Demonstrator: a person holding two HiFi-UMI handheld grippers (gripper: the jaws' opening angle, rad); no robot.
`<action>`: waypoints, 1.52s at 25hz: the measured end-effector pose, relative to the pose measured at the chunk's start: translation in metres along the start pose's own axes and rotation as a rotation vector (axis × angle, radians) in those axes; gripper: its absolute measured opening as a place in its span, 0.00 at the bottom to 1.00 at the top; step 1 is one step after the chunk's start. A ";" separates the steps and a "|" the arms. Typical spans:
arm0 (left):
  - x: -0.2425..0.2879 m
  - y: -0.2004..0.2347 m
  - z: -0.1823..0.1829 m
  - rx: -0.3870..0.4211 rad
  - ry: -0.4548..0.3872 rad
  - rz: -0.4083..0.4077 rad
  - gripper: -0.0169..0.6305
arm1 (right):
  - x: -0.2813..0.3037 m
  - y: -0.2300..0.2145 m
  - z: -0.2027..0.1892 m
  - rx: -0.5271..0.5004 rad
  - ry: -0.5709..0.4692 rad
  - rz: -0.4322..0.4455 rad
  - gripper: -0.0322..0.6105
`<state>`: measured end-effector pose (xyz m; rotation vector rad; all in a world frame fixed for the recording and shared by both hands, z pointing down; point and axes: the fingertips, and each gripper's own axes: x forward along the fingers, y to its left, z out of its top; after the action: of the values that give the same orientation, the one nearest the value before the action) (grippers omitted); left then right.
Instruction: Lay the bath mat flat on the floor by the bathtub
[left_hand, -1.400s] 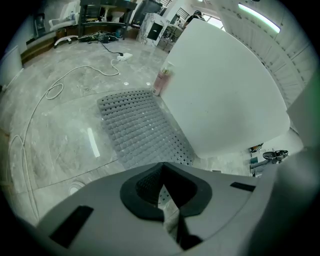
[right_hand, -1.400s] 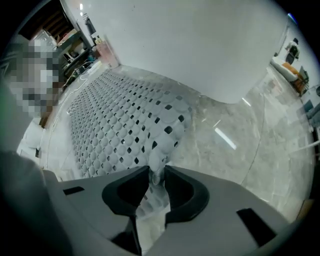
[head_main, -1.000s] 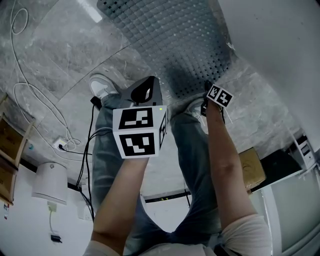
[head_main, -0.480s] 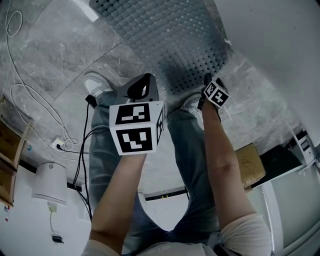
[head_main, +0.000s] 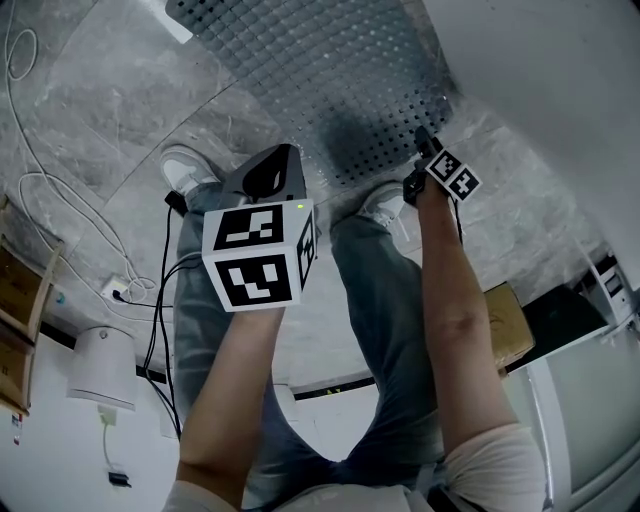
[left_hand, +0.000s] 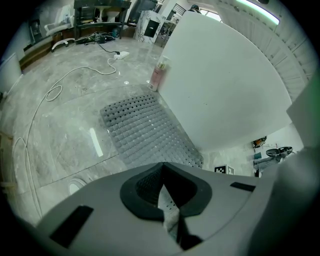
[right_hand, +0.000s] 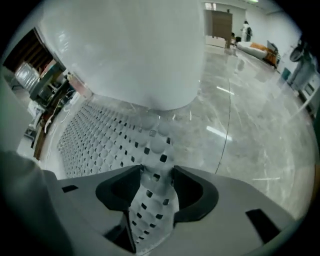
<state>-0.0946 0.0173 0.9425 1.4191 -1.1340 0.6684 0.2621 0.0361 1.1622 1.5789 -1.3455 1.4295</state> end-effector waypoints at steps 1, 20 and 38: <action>0.001 -0.001 -0.001 0.000 0.000 -0.001 0.05 | -0.002 0.001 0.001 -0.042 0.003 -0.024 0.39; 0.003 0.000 0.002 0.004 0.004 0.015 0.05 | -0.002 -0.028 0.000 -0.188 0.001 -0.221 0.28; -0.012 0.018 0.017 -0.186 -0.087 0.018 0.05 | 0.018 0.106 0.050 -0.415 -0.083 0.082 0.13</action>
<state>-0.1185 0.0058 0.9358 1.2913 -1.2454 0.5037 0.1776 -0.0460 1.1485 1.3317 -1.6470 1.0494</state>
